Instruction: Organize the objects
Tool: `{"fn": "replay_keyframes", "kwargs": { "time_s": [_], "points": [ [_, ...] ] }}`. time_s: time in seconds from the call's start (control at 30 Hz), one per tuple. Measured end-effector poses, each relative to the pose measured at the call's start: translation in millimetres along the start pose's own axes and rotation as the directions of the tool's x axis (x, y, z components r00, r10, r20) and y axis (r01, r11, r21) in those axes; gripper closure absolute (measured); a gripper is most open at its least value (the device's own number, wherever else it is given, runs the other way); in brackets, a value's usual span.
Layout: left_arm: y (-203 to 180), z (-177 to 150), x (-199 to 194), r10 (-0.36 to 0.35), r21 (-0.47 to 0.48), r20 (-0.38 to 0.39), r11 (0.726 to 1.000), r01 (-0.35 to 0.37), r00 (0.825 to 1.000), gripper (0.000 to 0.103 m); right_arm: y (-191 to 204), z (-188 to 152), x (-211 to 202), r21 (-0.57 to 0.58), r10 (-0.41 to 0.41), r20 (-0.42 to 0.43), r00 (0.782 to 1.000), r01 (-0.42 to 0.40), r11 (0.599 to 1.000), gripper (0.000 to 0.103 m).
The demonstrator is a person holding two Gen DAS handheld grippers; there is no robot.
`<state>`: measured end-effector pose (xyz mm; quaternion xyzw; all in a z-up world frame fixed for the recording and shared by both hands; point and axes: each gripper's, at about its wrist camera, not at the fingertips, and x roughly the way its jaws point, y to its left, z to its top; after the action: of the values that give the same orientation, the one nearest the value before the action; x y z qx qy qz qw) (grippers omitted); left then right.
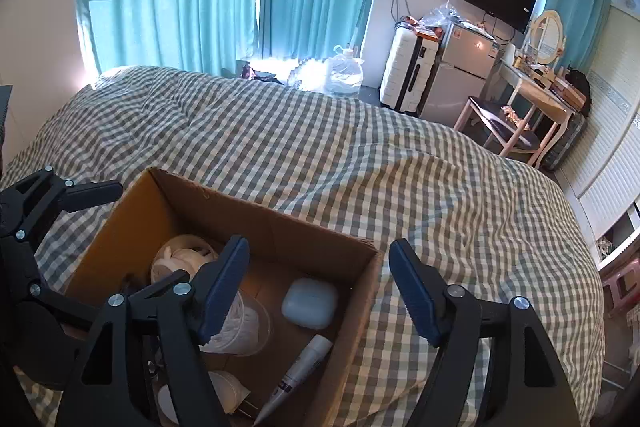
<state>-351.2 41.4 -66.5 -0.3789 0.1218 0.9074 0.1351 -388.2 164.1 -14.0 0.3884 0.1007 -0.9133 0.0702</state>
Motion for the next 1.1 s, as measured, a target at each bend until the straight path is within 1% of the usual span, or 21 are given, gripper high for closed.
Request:
{"fn": "replay_keyframes", "kwargs": {
  "time_s": [0.07, 0.17, 0.2, 0.3, 0.4, 0.5, 0.6, 0.7, 0.8, 0.9, 1.0, 1.1],
  "points": [
    [4, 4, -9, 0.01, -0.003, 0.019, 1.0, -0.01, 1.0, 0.007, -4, 2, -8, 0.019, 0.006, 0.01, 1.0, -0.007, 1.0, 0.021],
    [6, 10, -24, 0.013, -0.015, 0.048, 1.0, -0.012, 0.999, 0.007, -11, 5, -26, 0.056, 0.046, 0.024, 0.999, -0.047, 0.997, 0.015],
    [6, 12, -29, 0.018, -0.022, 0.057, 1.0, -0.017, 0.998, 0.007, -13, 5, -34, 0.064, 0.047, 0.03, 0.998, -0.049, 0.997, 0.013],
    [7, 18, -50, 0.026, -0.046, 0.088, 0.999, -0.022, 0.996, 0.007, -14, 5, -56, 0.066, 0.019, 0.052, 0.998, -0.022, 0.998, 0.011],
    [7, 23, -80, 0.027, -0.061, 0.129, 0.998, -0.019, 0.991, 0.005, -17, 5, -83, 0.075, 0.0, 0.085, 0.996, -0.006, 0.997, 0.01],
    [3, 27, -111, 0.047, -0.059, 0.171, 0.998, -0.038, 0.984, 0.004, -18, 4, -118, 0.083, -0.014, 0.128, 0.992, 0.003, 0.997, 0.01],
    [2, 29, -140, 0.056, -0.072, 0.207, 0.997, -0.042, 0.977, 0.002, -17, 2, -154, 0.081, -0.03, 0.17, 0.985, 0.017, 0.997, 0.01],
    [1, 31, -174, 0.063, -0.088, 0.251, 0.995, -0.042, 0.966, 0.002, -15, -2, -187, 0.083, -0.043, 0.209, 0.977, 0.026, 0.996, 0.009],
    [-2, 30, -210, 0.086, -0.085, 0.297, 0.994, -0.063, 0.951, 0.001, -13, -6, -225, 0.087, -0.061, 0.252, 0.966, 0.04, 0.995, 0.008],
    [-7, 27, -250, 0.107, -0.095, 0.353, 0.992, -0.078, 0.929, 0.001, -11, -9, -258, 0.091, -0.079, 0.289, 0.954, 0.055, 0.994, 0.007],
    [-7, 20, -281, 0.157, -0.151, 0.396, 0.983, -0.104, 0.905, 0.001, -9, -17, -291, 0.111, -0.107, 0.321, 0.941, 0.075, 0.991, 0.005],
    [-8, 6, -306, 0.18, -0.194, 0.423, 0.975, -0.106, 0.888, 0.0, -8, -30, -320, 0.141, -0.125, 0.359, 0.925, 0.078, 0.987, 0.004]
  ]
}}
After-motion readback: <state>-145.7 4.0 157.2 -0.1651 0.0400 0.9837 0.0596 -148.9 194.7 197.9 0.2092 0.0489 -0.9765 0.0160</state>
